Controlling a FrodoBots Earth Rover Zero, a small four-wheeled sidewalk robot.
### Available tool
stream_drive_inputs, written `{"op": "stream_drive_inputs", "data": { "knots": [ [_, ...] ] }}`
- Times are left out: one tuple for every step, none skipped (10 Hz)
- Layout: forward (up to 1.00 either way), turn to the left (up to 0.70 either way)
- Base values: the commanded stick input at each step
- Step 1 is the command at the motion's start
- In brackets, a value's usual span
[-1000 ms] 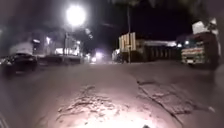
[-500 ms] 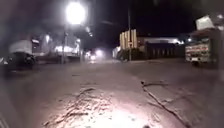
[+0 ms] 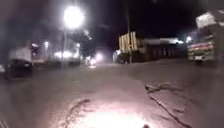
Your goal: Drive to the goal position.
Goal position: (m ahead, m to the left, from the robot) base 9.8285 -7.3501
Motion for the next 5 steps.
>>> {"op": "stream_drive_inputs", "data": {
  "knots": [
    [0.70,-0.35],
    [0.70,-0.32],
    [0.70,-0.11],
    [0.70,0.00],
    [0.70,0.00]
  ]
}}
